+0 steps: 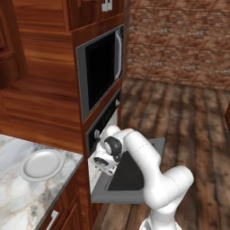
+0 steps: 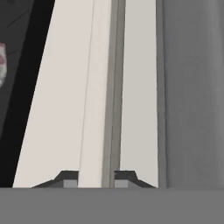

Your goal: Take the baked cake out of the oven and place it on the plate for cooling. Then close the oven door.

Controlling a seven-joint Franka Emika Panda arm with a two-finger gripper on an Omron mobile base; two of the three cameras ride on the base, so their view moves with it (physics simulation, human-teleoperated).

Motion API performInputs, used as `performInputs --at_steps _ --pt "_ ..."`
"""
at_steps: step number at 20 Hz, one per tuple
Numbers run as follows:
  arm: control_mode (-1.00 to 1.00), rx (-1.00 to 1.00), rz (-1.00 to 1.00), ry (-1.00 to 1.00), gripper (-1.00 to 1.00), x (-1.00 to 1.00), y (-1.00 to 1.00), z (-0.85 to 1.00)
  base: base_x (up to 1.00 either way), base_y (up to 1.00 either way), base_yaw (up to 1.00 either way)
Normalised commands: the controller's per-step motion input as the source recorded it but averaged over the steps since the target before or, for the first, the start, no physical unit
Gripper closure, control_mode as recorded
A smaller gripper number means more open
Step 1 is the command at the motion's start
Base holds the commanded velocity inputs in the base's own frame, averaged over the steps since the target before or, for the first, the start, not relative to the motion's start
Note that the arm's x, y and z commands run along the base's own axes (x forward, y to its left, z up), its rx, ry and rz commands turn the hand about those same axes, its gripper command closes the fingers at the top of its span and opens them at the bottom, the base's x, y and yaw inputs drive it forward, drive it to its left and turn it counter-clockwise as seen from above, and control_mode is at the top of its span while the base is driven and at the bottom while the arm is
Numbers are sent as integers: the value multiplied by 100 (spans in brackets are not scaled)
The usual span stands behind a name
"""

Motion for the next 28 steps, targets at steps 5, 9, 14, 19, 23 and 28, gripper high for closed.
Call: performInputs --at_steps 5,9,14,19,23,28 --pt "-100 -12 -5 10 100 0 -99 -5 0 0 0" --pt "-100 -8 -5 12 100 0 -100 0 0 0 0" --pt "-100 -2 -3 13 100 -1 -100 0 0 0 0" --pt "-100 0 -1 11 100 -9 -100 0 0 0 0" --pt "-100 0 0 11 100 -10 -100 0 0 0 0" --pt "-100 0 -1 11 100 -11 -100 0 0 0 0"
